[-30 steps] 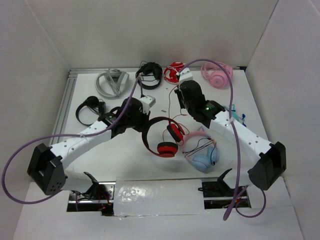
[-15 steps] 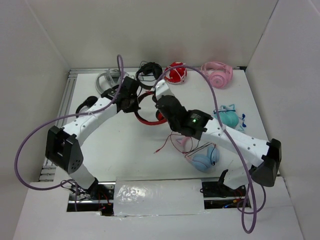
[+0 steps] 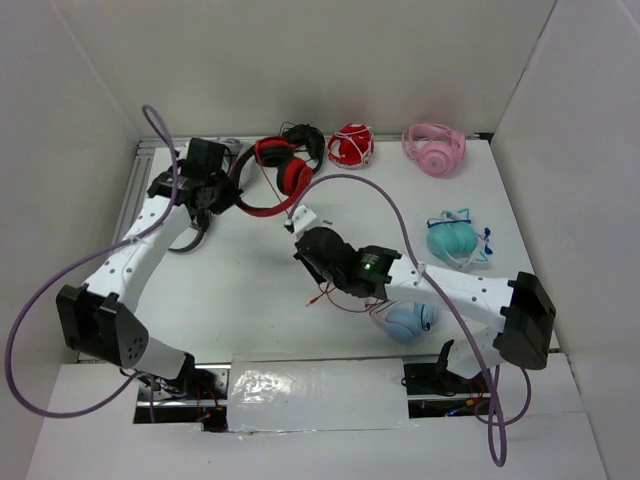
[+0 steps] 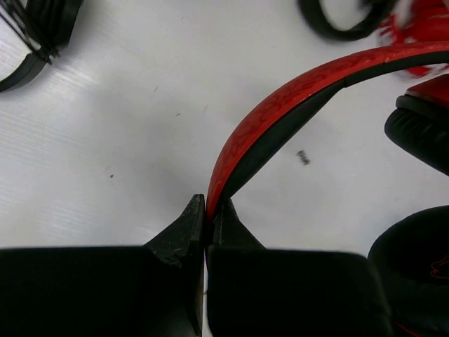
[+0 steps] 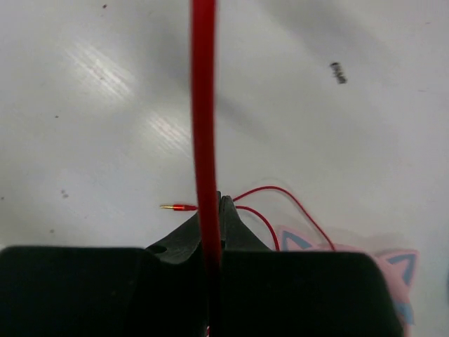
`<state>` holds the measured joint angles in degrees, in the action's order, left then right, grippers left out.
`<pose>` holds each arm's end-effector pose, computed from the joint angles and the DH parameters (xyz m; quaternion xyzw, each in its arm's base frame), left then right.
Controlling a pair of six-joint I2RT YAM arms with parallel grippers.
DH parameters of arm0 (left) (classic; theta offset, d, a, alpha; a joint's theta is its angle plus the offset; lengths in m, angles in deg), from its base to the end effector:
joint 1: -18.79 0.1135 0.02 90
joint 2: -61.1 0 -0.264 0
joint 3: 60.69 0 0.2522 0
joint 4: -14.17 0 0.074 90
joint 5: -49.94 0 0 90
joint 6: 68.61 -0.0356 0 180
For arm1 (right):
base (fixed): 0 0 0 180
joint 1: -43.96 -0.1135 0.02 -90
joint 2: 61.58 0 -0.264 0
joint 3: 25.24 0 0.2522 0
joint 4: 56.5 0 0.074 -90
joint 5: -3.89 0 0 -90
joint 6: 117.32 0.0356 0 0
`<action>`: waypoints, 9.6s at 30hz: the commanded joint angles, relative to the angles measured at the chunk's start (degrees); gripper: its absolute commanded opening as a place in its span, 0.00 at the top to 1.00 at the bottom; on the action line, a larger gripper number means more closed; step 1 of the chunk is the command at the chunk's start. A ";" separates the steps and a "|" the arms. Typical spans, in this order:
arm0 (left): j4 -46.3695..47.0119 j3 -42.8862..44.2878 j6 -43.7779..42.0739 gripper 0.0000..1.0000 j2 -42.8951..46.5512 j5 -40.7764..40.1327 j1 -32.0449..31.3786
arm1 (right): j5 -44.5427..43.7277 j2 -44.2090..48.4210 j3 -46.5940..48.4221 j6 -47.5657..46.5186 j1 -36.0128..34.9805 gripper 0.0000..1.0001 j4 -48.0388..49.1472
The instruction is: Wrap the headphones
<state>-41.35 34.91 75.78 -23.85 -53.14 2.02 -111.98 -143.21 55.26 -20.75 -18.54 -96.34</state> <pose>0.3103 -0.0851 0.3464 -0.3372 0.8543 -0.1363 0.3713 0.1587 0.2712 0.3002 -0.3338 0.8268 0.0615 0.4486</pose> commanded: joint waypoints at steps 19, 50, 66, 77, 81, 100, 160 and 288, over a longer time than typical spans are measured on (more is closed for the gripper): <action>21.54 -2.22 -8.59 1.00 20.25 31.70 8.78 | 18.92 9.38 -37.74 6.79 8.35 0.99 60.72; 29.98 -17.24 -17.83 1.00 32.65 59.67 7.29 | 33.16 -10.57 -7.60 2.23 31.56 1.00 37.95; 30.78 -17.24 -33.46 1.00 28.79 63.80 -0.44 | 21.14 -15.49 7.33 -7.78 28.92 1.00 22.41; 23.48 -19.97 -37.69 1.00 19.67 37.10 -14.24 | 13.39 -19.10 30.73 -16.05 29.02 1.00 7.89; 19.00 -19.70 -36.64 1.00 15.78 27.52 -17.41 | 8.66 -18.13 32.66 -18.60 26.56 1.00 5.70; 2.57 -6.89 -18.99 1.00 -2.05 -0.35 -15.67 | -9.29 -6.54 25.38 -20.02 15.32 1.00 3.59; 4.41 3.76 4.85 1.00 20.17 -0.63 -1.94 | -12.54 -10.75 -4.07 25.07 5.90 0.11 20.46; 20.22 -1.94 -29.59 1.00 22.63 39.79 -1.32 | 25.17 5.43 -23.34 1.87 41.84 1.00 53.06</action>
<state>-30.07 35.11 50.97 -3.04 -25.84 1.82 -84.77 -135.76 26.39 -16.68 21.77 -45.42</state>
